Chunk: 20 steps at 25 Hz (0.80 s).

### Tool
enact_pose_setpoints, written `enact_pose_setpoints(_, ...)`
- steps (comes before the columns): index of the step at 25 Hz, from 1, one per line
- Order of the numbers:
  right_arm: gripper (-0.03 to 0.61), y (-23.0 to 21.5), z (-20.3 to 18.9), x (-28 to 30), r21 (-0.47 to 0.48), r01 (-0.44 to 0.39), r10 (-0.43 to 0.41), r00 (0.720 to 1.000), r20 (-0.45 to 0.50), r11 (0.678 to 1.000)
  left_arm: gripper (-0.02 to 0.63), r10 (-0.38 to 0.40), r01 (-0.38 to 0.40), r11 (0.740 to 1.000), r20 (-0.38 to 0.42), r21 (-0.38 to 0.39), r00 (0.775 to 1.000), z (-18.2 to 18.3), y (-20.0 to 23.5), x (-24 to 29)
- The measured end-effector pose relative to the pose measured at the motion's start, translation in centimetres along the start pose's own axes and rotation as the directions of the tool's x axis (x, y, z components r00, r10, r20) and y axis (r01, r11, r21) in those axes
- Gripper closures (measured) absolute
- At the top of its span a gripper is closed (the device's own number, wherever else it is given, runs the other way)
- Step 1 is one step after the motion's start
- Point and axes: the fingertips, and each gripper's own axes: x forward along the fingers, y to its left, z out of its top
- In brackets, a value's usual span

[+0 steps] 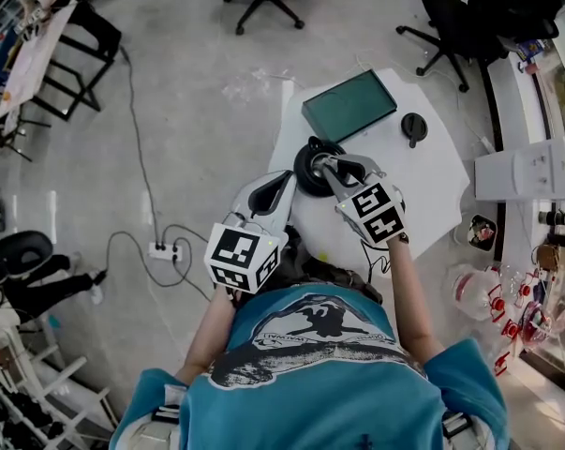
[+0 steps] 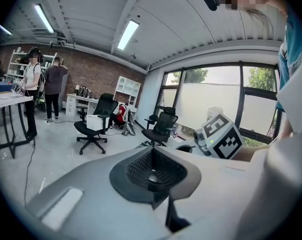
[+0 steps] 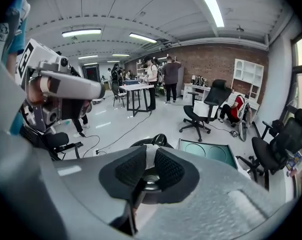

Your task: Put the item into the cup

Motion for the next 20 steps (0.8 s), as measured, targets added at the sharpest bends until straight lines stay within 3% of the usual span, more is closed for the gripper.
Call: enact_pose_setpoints(20,0.511,0.4,-1.9,2.6,-0.012,-0.008,0.006,0.988,-0.156,1.0,0.595,-0.044,0.043,0.999,-0.023,-0.012,0.999,-0.2,2.0,0.3)
